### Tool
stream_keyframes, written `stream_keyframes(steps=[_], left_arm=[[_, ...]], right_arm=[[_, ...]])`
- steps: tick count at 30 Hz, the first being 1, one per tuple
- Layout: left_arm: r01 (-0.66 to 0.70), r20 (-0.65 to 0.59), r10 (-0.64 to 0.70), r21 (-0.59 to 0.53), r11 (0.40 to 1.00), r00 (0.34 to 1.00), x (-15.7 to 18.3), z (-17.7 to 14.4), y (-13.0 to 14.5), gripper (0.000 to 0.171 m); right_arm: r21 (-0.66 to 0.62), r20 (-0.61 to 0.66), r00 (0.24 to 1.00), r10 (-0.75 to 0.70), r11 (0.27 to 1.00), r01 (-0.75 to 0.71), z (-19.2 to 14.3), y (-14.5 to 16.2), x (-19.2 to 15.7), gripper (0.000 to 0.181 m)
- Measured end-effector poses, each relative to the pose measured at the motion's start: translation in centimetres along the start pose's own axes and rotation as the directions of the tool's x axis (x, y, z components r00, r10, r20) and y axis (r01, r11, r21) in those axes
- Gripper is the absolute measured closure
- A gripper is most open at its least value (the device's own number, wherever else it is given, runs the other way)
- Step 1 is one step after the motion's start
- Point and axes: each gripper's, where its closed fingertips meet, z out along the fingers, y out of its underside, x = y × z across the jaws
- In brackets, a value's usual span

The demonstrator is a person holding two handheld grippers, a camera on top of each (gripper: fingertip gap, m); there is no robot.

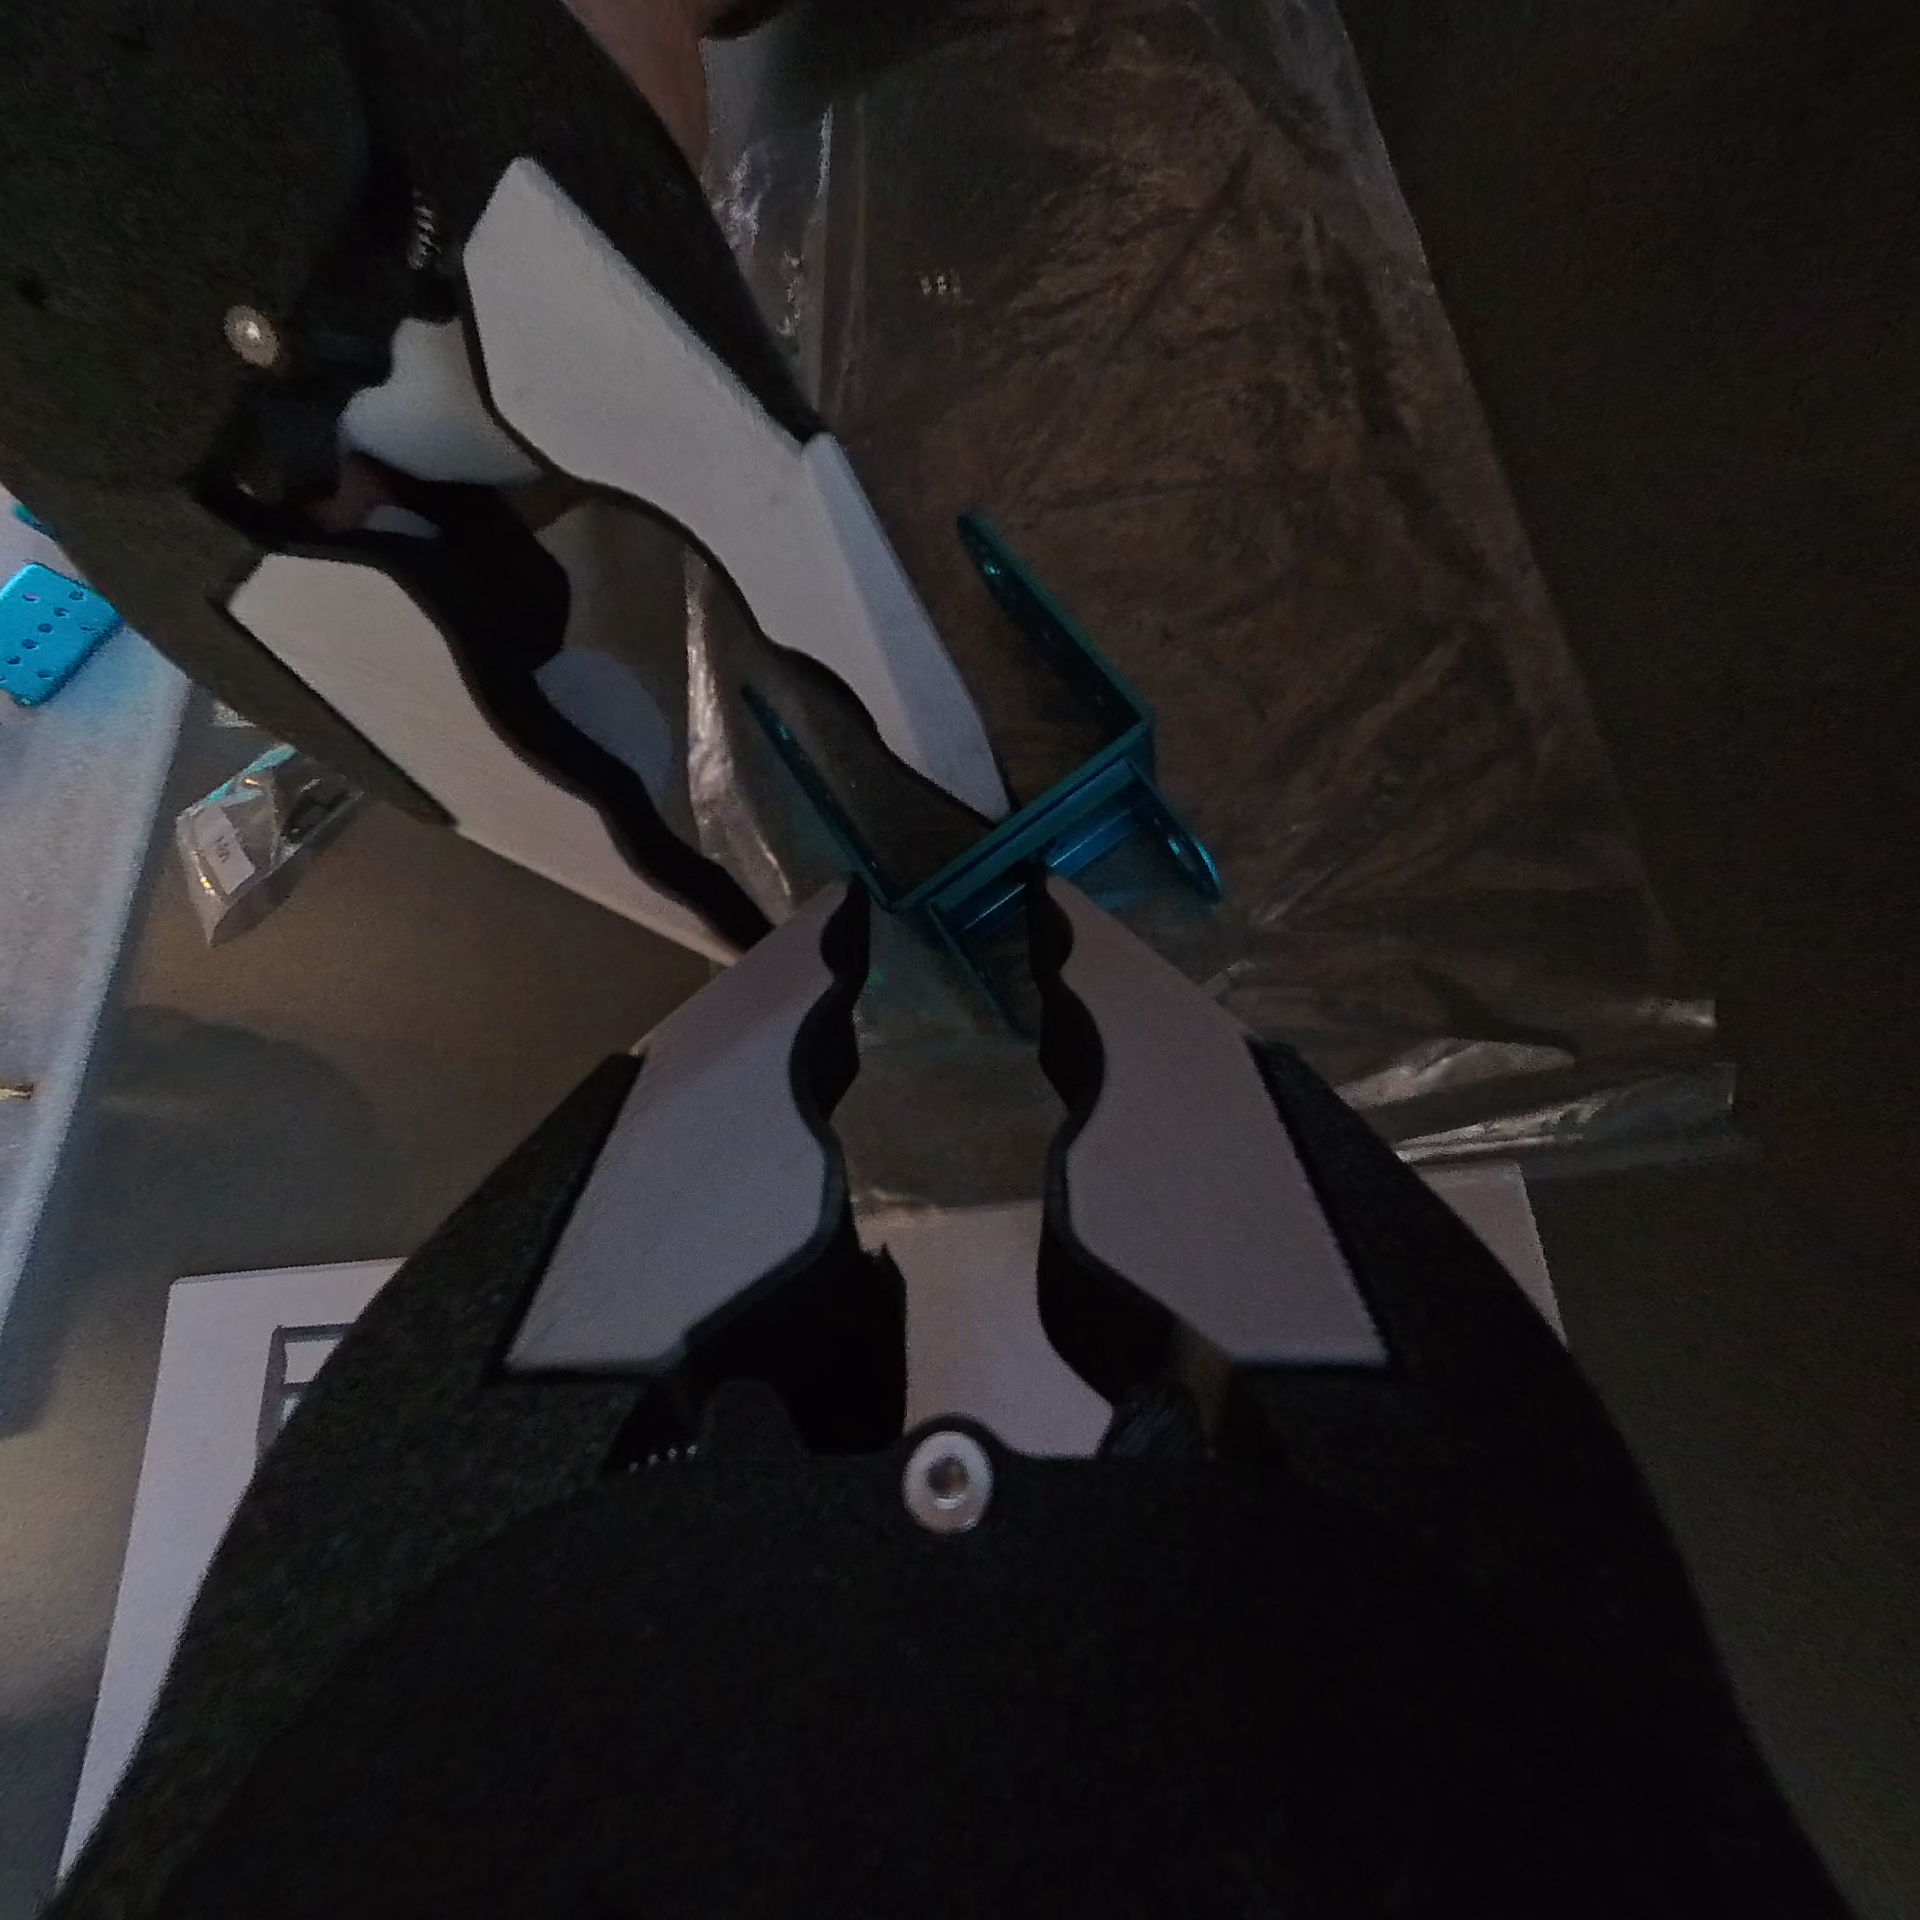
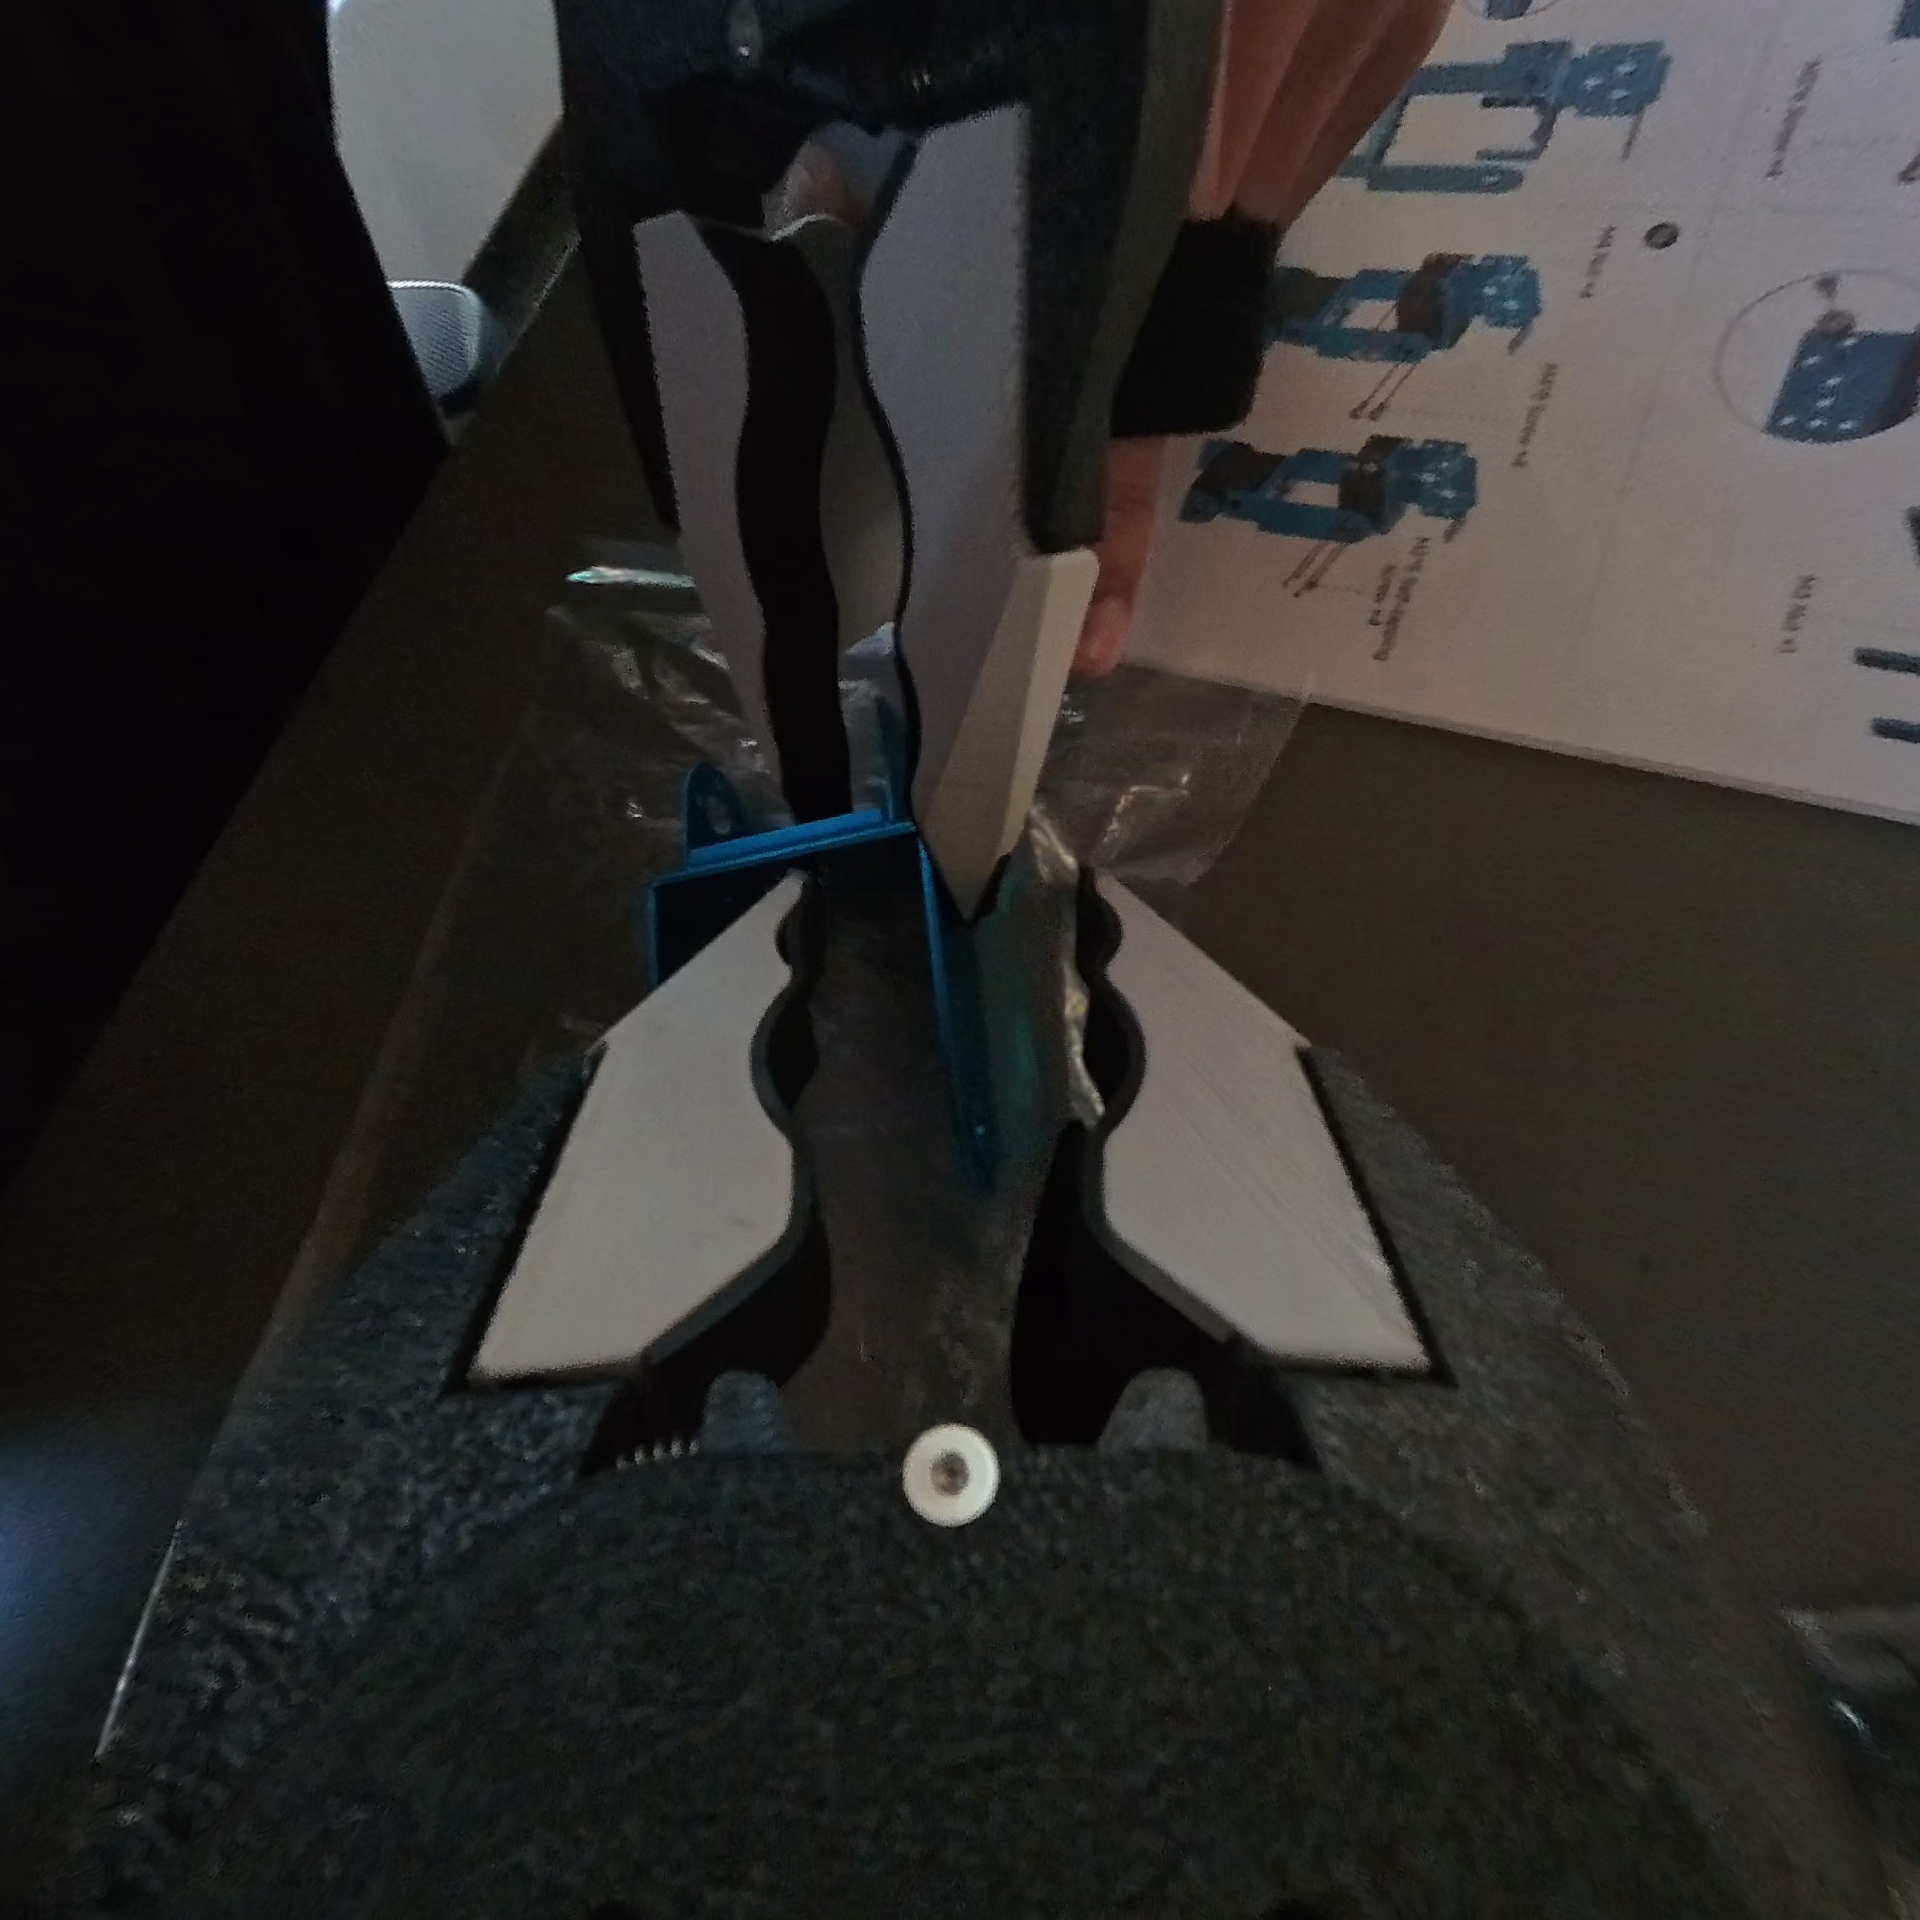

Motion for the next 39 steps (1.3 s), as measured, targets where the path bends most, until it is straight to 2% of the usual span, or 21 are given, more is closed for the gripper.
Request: stream_keyframes(steps=[4, 5, 8, 12, 16, 24, 39], left_arm=[[-0.003, -0.003, 0.003, 0.001, 1.0, 1.0, 0.1, 0.0, 0.0, 0.142], [-0.003, -0.003, 0.003, 0.001, 1.0, 1.0, 0.1, 0.0, 0.0, 0.142], [-0.001, -0.004, 0.001, 0.0, 1.0, 1.0, 0.1, 0.0, 0.0, 0.142], [-0.001, -0.004, 0.001, 0.0, 1.0, 1.0, 0.1, 0.0, 0.0, 0.142], [-0.002, -0.003, 0.002, -0.001, 1.0, 1.0, 0.1, 0.0, 0.0, 0.143], [-0.006, 0.001, 0.006, -0.003, 1.0, 1.0, 0.1, 0.1, 0.0, 0.143], [-0.011, 0.003, 0.011, -0.003, 1.0, 1.0, 0.1, 0.2, 0.0, 0.144]], right_arm=[[0.005, -0.093, 0.995, -0.044, 0.999, 0.044, -1.0, -0.4, 0.7, 0.132], [-0.004, -0.083, 0.994, -0.068, 0.998, 0.068, -0.9, -0.3, 0.1, 0.132], [-0.071, -0.111, 0.988, -0.108, 0.992, 0.101, -0.4, 0.4, -0.2, 0.129], [-0.058, -0.053, 0.995, -0.083, 0.995, 0.08, 0.4, 0.3, -0.8, 0.136], [-0.05, -0.054, 0.996, -0.075, 0.996, 0.073, 0.3, 0.1, -0.6, 0.145], [-0.043, 0.034, 0.999, 0.003, 0.999, -0.002, 0.3, 0.1, -1.0, 0.147], [-0.025, 0.098, 0.993, 0.071, 0.997, -0.069, 0.4, 0.1, -1.1, 0.148]])
